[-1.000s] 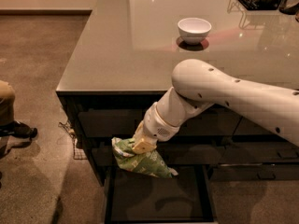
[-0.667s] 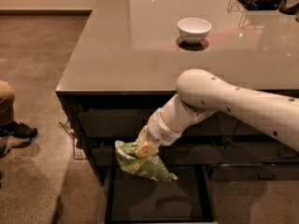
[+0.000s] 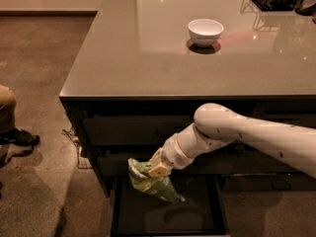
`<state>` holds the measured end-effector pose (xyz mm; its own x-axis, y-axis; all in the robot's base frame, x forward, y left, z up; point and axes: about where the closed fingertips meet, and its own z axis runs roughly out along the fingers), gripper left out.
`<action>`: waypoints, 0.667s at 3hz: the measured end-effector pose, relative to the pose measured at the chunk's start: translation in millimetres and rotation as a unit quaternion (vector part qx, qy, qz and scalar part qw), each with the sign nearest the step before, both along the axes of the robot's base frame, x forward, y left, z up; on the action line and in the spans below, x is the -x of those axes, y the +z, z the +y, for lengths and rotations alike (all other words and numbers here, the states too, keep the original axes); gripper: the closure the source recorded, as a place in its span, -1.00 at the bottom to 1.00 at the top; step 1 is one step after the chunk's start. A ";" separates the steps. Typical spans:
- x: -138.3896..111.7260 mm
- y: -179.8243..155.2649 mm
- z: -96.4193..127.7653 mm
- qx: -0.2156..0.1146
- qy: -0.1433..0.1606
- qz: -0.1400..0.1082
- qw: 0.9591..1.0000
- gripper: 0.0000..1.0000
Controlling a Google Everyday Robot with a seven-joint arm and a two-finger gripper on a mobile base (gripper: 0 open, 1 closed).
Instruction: Place green jalapeno chip bag into bottom drawer
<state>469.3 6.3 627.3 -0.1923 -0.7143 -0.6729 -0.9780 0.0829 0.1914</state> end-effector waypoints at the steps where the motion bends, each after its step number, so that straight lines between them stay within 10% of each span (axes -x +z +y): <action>1: 3.3 -49.1 3.3 -0.040 -0.009 0.036 0.999 1.00; 2: 3.3 -49.3 3.2 -0.040 -0.009 0.036 0.999 1.00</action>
Offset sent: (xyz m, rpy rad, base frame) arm -0.0004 0.0017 -0.0365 0.0666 0.0486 -0.0192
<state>465.9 9.5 578.1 -0.2550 -0.6548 -0.7115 -0.9599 0.0828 0.2678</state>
